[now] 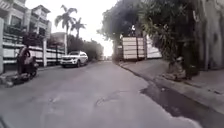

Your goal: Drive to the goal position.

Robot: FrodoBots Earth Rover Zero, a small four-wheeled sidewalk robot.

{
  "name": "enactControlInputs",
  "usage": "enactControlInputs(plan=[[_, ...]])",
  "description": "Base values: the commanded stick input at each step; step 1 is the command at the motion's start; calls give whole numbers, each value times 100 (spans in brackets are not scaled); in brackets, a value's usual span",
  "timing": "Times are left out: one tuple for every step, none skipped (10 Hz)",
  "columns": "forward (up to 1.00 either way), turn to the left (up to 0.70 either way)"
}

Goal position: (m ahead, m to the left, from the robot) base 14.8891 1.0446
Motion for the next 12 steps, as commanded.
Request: enactControlInputs(plan=[[100,0],[100,0],[100,0],[100,0],[100,0],[100,0],[100,0],[100,0],[100,0],[100,0],[100,0],[100,0]])
